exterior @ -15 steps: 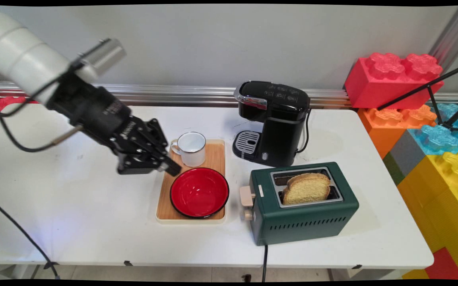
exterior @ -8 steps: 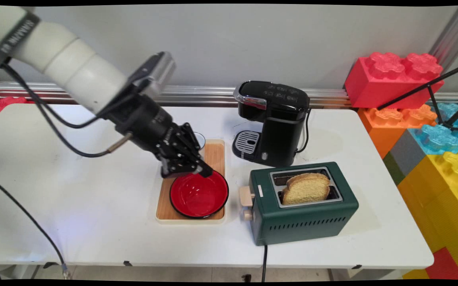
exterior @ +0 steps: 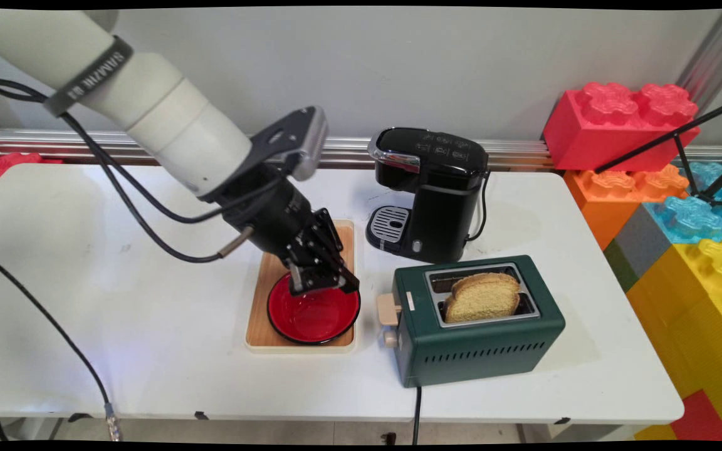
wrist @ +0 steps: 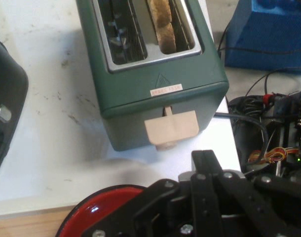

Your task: Press the toaster switch

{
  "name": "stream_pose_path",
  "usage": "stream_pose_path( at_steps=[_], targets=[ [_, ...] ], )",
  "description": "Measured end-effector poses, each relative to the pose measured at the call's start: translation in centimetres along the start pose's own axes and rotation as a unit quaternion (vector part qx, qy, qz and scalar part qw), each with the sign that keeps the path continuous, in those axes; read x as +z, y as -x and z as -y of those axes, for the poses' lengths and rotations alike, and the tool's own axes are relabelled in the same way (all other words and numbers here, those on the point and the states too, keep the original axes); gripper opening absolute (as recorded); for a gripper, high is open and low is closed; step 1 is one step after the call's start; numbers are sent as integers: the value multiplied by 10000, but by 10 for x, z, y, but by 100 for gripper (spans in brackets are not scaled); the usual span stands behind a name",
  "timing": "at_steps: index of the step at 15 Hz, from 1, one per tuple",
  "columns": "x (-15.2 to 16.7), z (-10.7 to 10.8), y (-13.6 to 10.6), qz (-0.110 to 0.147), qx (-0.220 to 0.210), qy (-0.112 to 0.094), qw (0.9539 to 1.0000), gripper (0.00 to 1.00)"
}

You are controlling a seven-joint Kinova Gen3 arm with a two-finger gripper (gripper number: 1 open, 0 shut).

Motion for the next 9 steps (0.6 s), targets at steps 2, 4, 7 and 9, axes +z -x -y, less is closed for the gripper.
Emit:
stream_pose_path(
  at_steps=[2, 4, 7, 9],
  targets=[
    [10, -1, -7, 89, 5, -35, 10000, 0],
    [18, -2, -13, 155, 11, -67, 9999, 0],
    [30, -3, -19, 260, 16, -117, 9996, 0],
    [37, -3, -20, 329, 8, -142, 9994, 0]
  ],
)
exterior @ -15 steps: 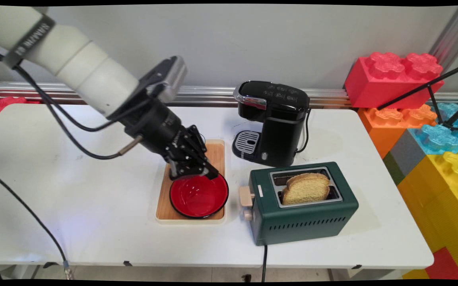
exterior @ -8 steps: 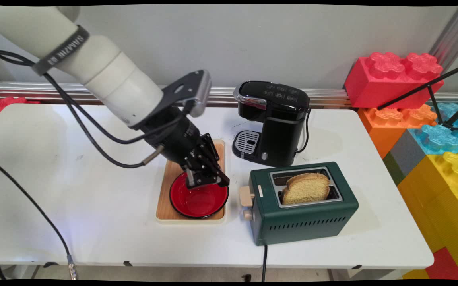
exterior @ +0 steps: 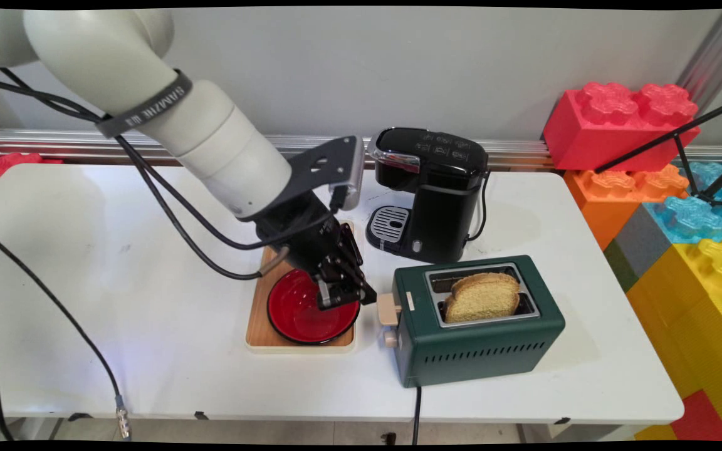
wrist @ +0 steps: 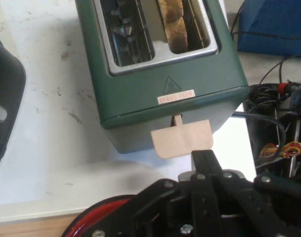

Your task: Press the toaster switch

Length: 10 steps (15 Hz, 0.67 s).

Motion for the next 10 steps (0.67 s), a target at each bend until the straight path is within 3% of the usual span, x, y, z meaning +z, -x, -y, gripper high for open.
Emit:
stream_pose_path(
  at_steps=[10],
  targets=[
    [25, 1, -9, 113, -75, -108, 9998, 0]
  ],
)
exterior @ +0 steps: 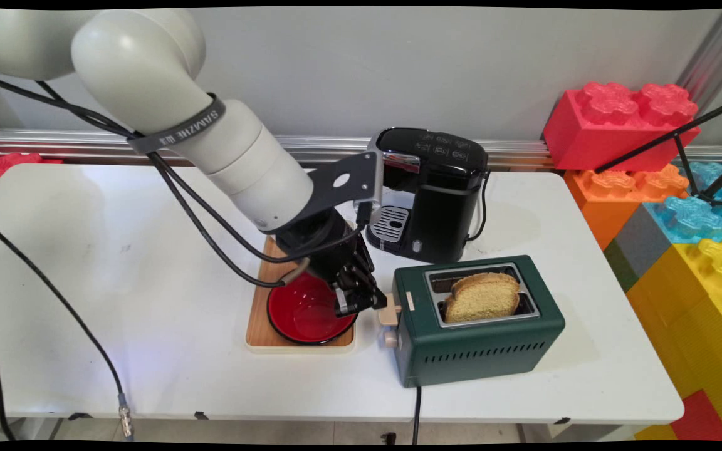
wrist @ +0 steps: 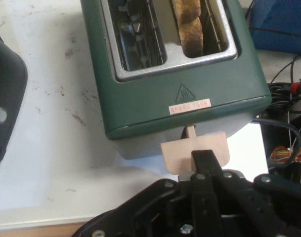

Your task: Press the toaster switch

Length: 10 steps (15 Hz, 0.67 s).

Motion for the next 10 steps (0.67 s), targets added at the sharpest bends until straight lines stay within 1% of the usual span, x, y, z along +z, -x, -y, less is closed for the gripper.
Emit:
stream_pose_path(
  at_steps=[10],
  targets=[
    [19, -3, 6, 105, -68, -11, 9999, 0]
  ],
)
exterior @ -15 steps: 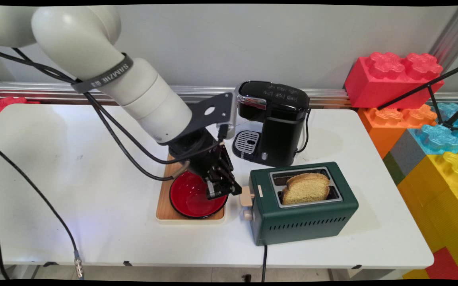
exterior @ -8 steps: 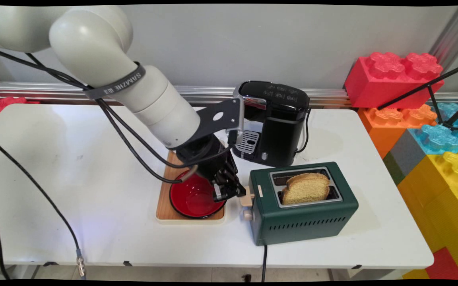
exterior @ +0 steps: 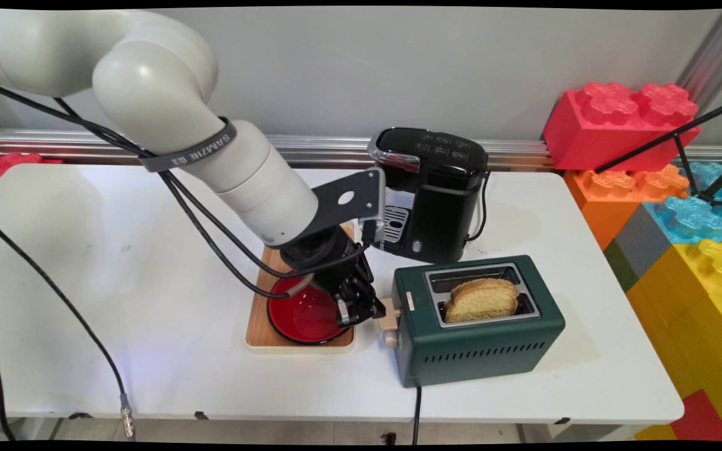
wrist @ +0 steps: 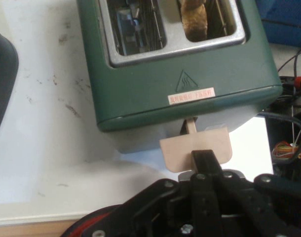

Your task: Press the toaster switch

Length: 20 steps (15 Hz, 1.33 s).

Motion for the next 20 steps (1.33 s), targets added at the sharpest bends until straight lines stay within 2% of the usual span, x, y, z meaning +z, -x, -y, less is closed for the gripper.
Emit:
stream_pose_path(
  at_steps=[20],
  targets=[
    [28, 0, 11, -13, -16, -16, 10000, 0]
  ],
)
